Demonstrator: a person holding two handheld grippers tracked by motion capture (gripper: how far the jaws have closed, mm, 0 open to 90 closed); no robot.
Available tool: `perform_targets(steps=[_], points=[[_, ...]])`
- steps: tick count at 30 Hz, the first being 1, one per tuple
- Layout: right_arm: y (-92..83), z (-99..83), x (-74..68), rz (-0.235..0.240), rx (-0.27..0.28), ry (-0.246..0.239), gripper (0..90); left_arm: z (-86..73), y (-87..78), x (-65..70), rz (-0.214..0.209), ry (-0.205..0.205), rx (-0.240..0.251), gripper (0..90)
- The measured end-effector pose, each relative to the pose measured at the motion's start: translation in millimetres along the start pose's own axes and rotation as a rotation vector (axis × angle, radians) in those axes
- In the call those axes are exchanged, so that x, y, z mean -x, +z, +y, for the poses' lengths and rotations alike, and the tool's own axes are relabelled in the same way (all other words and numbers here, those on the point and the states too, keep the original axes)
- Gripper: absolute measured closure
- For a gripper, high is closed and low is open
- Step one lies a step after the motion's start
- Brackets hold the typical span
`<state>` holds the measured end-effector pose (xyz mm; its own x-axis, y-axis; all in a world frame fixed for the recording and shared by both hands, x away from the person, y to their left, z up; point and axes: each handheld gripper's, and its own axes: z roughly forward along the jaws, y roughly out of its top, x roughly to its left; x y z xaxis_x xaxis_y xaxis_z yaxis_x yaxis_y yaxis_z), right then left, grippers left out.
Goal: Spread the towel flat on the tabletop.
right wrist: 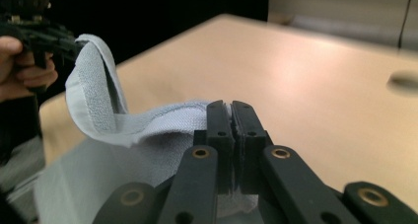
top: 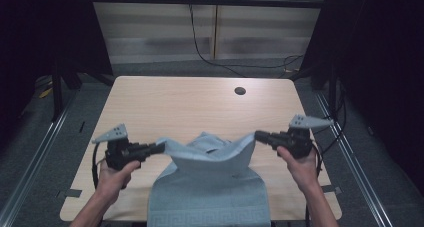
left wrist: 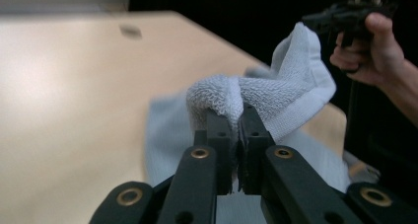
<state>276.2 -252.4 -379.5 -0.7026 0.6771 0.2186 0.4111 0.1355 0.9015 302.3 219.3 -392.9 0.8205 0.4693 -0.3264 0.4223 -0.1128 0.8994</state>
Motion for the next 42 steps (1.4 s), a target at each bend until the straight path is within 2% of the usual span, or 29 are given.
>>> perform_targets(steps=[1, 2, 3, 5, 6, 8, 9, 10, 13, 14, 15, 17, 19, 22, 23, 24, 27, 28, 29, 32, 33, 34, 35, 37, 38, 39, 40, 41, 42], points=[[-1.1, 26.1, 4.5, -0.020, 0.045, -0.018, 87.7, 13.2, -2.1, -2.1, 0.008, 0.005, 0.026, 86.6], [-1.4, 38.7, 6.6, -0.028, 0.067, -0.023, 87.7, 26.4, -4.6, -4.6, 0.018, 0.012, 0.049, 86.6], [-1.4, 38.7, 6.6, -0.028, 0.067, -0.023, 87.7, 39.3, -7.0, -7.7, 0.024, 0.013, 0.069, 86.6], [-1.1, 74.1, 12.9, -0.062, 0.115, -0.045, 87.7, 62.9, -11.5, -14.3, 0.063, 0.026, 0.104, 86.7], [-1.1, 74.1, 12.9, -0.062, 0.115, -0.045, 87.7, 73.8, -13.1, -18.2, 0.079, 0.026, 0.118, 86.7], [2.9, 104.1, 19.7, -0.093, 0.144, -0.057, 87.7, 101.3, -15.7, -31.9, 0.124, 0.016, 0.152, 86.6], [5.3, 112.5, 21.9, -0.108, 0.151, -0.060, 87.7, 101.3, -15.7, -31.9, 0.124, 0.016, 0.152, 86.6], [8.2, 120.5, 24.5, -0.119, 0.155, -0.060, 87.7, 116.5, -13.9, -39.8, 0.152, 0.012, 0.162, 86.6], [17.3, 142.6, 33.4, -0.160, 0.173, -0.060, 87.6, 135.4, -11.2, -49.6, 0.183, 0.007, 0.180, 86.6], [20.3, 149.2, 36.9, -0.168, 0.179, -0.055, 87.6, 135.4, -11.2, -49.6, 0.183, 0.007, 0.180, 86.6], [23.7, 155.4, 39.8, -0.181, 0.185, -0.055, 87.6, 146.2, -7.4, -55.7, 0.206, 0.004, 0.191, 86.6], [32.1, 167.1, 46.0, -0.217, 0.172, -0.059, 87.6, 151.3, -4.6, -58.8, 0.215, 0.004, 0.193, 86.5], [40.7, 175.9, 54.6, -0.249, 0.158, -0.039, 87.5, 160.3, 9.0, -69.5, 0.243, -0.016, 0.180, 86.2], [51.1, 177.7, 65.0, -0.268, 0.144, 0.000, 86.8, 156.6, 21.2, -81.1, 0.273, -0.039, 0.154, 80.8], [65.6, 169.8, 77.8, -0.293, 0.100, 0.044, 78.1, 152.1, 26.9, -87.5, 0.303, -0.051, 0.141, 74.9], [65.6, 169.8, 77.8, -0.293, 0.100, 0.044, 78.1, 145.9, 31.9, -94.7, 0.316, -0.081, 0.134, 74.9], [84.9, 144.3, 91.5, -0.317, 0.035, 0.080, 66.5, 123.4, 41.4, -110.8, 0.349, -0.120, 0.081, 65.0], [92.5, 125.1, 94.8, -0.301, 0.015, 0.085, 64.7, 115.8, 43.3, -112.9, 0.340, -0.123, 0.066, 63.0], [95.7, 116.2, 95.2, -0.286, 0.000, 0.083, 62.8, 101.5, 45.9, -116.2, 0.341, -0.109, 0.020, 62.4], [100.2, 91.9, 91.0, -0.245, -0.043, 0.082, 60.3, 82.6, 45.8, -119.7, 0.318, -0.127, 0.000, 59.3], [100.7, 84.7, 88.1, -0.236, -0.057, 0.079, 60.1, 82.6, 45.8, -119.7, 0.318, -0.127, 0.000, 59.3], [100.5, 77.3, 84.7, -0.227, -0.070, 0.074, 60.1, 68.9, 45.0, -119.8, 0.306, -0.150, -0.004, 59.2], [100.0, 69.4, 80.7, -0.203, -0.072, 0.073, 60.3, 68.9, 45.0, -119.8, 0.306, -0.150, -0.004, 59.3], [100.2, 52.5, 70.1, -0.163, -0.113, 0.057, 61.5, 43.7, 46.4, -115.1, 0.284, -0.133, -0.072, 59.8], [100.2, 42.9, 63.6, -0.156, -0.134, 0.049, 62.0, 33.3, 46.6, -111.7, 0.264, -0.136, -0.075, 60.9], [100.2, 42.9, 63.6, -0.156, -0.134, 0.049, 62.0, 33.3, 46.6, -111.7, 0.264, -0.136, -0.075, 61.8], [99.7, 21.9, 52.7, -0.124, -0.184, 0.031, 64.1, 22.0, 46.8, -108.7, 0.249, -0.142, -0.080, 62.7], [99.1, 10.9, 48.5, -0.107, -0.199, 0.033, 65.2, 0.5, 51.1, -104.3, 0.231, -0.134, -0.127, 63.9], [99.1, 10.9, 48.5, -0.107, -0.199, 0.033, 65.2, 0.5, 51.1, -104.3, 0.231, -0.134, -0.127, 64.5]])
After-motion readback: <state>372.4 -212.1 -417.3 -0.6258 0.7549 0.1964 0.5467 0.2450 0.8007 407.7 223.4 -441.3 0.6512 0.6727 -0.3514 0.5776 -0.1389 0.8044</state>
